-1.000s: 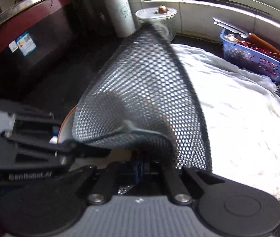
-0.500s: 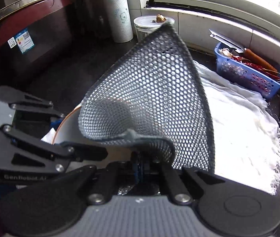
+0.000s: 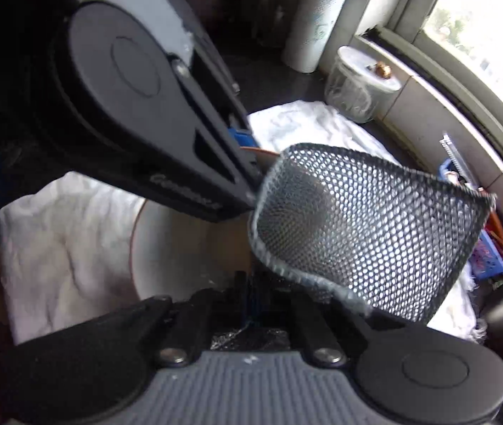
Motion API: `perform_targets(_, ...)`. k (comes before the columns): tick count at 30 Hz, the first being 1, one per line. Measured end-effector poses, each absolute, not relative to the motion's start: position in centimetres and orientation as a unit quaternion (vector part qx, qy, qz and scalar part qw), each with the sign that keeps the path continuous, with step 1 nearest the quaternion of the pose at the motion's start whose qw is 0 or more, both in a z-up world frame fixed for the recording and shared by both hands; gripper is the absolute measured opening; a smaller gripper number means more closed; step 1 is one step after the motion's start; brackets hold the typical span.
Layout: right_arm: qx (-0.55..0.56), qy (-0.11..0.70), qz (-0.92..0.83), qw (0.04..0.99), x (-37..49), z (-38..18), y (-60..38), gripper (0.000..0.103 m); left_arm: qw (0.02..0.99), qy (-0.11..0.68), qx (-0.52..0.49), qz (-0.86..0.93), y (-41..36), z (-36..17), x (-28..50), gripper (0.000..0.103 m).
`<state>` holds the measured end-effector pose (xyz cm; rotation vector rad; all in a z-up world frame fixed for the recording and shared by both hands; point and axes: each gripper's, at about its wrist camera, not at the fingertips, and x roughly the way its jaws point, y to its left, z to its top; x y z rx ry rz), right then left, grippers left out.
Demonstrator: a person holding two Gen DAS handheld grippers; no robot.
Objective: Clean bowl
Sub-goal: 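Rub the mesh cloth inside the bowl with the right gripper while the left holds the bowl, then tilt the bowl with the left gripper while the right scrubs its inner wall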
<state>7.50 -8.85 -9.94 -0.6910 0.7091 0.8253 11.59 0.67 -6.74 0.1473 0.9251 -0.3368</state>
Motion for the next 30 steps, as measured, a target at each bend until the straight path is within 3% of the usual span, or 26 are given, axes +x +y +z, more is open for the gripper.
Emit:
perform_targets(6,-0.290,0.353,0.393,0.798,8.0,-9.9,-9.0,0.055,0.876,0.452,0.051,-0.157,1.3,-6.9,11.8,0.009)
perform_targets(8,-0.279,0.361,0.397,0.796,8.2,-10.0,-9.0,0.058,0.877,0.452,0.046,-0.158,1.4,-6.9,11.7,0.010)
perform_targets(12,-0.256,0.379,0.403,0.793,8.5,-10.0,-9.1,0.051,0.877,0.454,0.035,-0.154,1.5,-6.9,11.9,0.010)
perform_targets(16,-0.233,0.396,0.409,0.788,8.9,-10.0,-9.1,0.030,0.875,0.460,0.014,-0.151,2.0,-7.0,12.3,0.010)
perform_targets(21,-0.155,0.450,0.421,0.772,10.7,-10.4,-10.3,0.010,0.873,0.462,0.008,-0.158,1.8,-6.9,12.7,0.012)
perform_targets(23,-0.132,0.462,0.420,0.770,11.1,-10.6,-10.5,0.009,0.867,0.469,0.007,-0.167,1.5,-6.9,12.4,0.027)
perform_targets(24,-0.116,0.471,0.418,0.768,11.2,-10.8,-10.8,0.006,0.864,0.473,0.005,-0.169,1.6,-6.9,11.9,0.046)
perform_targets(25,-0.098,0.481,0.415,0.766,11.4,-11.1,-11.1,0.005,0.863,0.477,0.003,-0.167,1.8,-7.0,11.4,0.056)
perform_targets(30,-0.037,0.502,0.403,0.764,12.1,-12.1,-12.3,0.003,0.865,0.478,-0.019,-0.152,2.9,-7.6,8.3,0.055)
